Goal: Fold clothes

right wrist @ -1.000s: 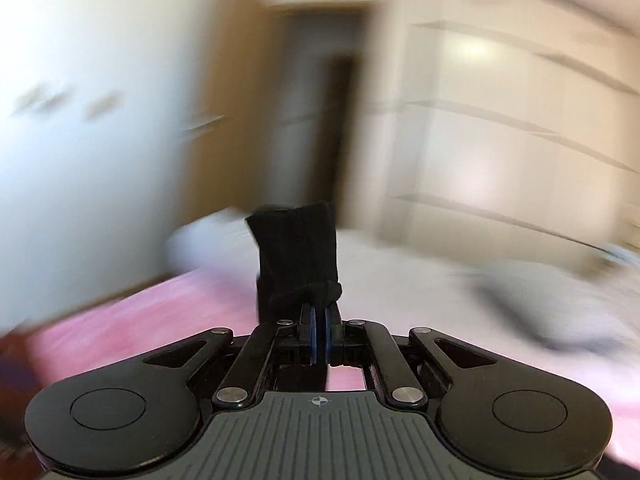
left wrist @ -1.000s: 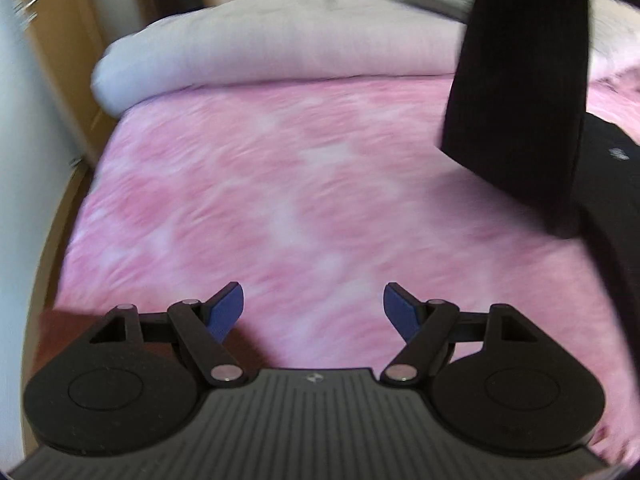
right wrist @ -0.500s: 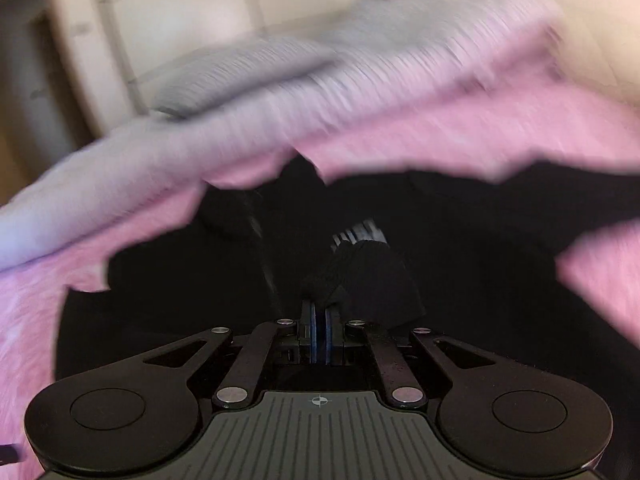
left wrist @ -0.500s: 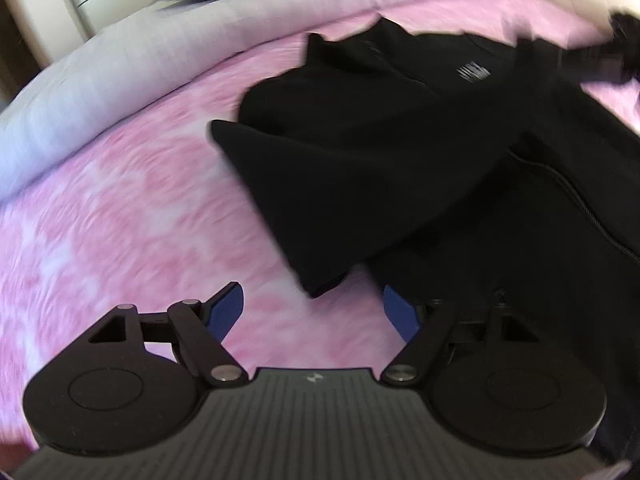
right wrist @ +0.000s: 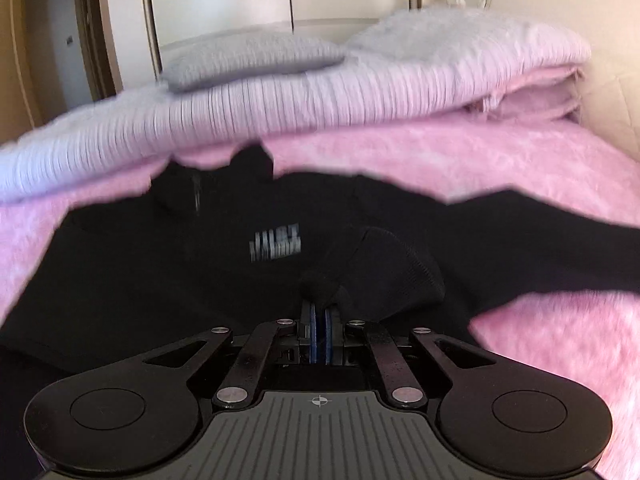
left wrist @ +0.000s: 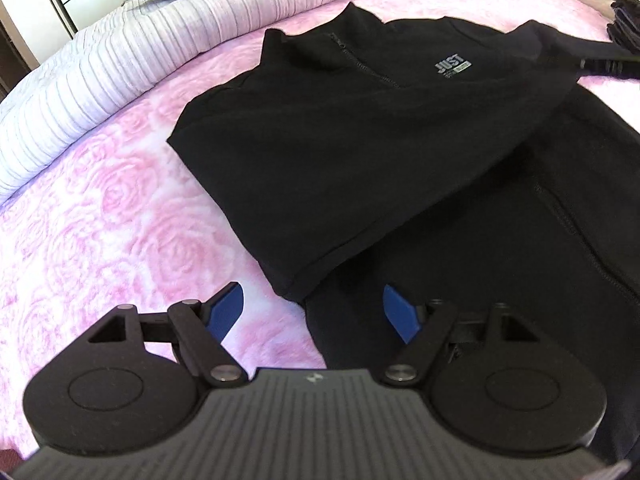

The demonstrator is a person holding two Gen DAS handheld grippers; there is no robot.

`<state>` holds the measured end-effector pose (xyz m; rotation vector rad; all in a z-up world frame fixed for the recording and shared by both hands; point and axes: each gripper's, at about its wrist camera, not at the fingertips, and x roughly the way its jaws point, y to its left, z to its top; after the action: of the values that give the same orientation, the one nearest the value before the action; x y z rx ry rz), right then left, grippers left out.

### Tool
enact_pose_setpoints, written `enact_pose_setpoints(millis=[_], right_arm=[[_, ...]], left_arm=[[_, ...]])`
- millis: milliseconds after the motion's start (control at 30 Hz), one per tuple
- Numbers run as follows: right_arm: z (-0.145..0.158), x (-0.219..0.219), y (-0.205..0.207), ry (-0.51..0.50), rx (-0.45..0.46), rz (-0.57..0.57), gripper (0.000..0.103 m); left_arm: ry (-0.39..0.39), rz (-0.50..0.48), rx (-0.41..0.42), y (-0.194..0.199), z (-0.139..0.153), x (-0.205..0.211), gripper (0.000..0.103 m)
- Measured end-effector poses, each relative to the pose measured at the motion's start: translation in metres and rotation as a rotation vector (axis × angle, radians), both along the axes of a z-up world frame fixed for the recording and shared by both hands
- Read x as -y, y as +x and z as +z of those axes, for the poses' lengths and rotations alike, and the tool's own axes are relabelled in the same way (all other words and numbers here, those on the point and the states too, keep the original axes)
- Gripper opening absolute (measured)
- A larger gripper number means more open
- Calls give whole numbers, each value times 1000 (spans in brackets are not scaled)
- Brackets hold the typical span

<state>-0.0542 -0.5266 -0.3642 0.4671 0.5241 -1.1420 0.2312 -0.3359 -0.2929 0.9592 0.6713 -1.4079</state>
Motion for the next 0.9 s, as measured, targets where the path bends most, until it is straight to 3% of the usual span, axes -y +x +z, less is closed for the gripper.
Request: enact_pose_setpoints(millis=[100, 233, 367, 467, 733, 800, 867, 900], right_arm=[[1, -2, -10, -7, 18, -35, 3], [-44, 9, -19, 225, 53, -105, 3], [-49, 13, -39, 347, 193, -251, 10], [-38, 9, -47, 355, 202, -307, 18], [4, 11, -116, 263, 168, -424, 23], [12, 24, -144, 241, 155, -433, 28], [14, 45, -187, 221, 167, -474, 45], [14, 58, -212, 207, 182, -510, 46]], left_arm=[[7, -14, -19, -1, -8, 3, 74], [19, -51, -34, -5, -18, 7, 74], [-1, -94, -61, -10, -13, 8, 74], [-18, -111, -71, -17, -8, 18, 74], [-52, -179, -76, -67, 13, 52, 74], [-44, -187, -69, -83, 16, 63, 74], [-26, -182, -56, -102, 15, 74, 74], [-15, -177, -48, -111, 14, 79, 74]])
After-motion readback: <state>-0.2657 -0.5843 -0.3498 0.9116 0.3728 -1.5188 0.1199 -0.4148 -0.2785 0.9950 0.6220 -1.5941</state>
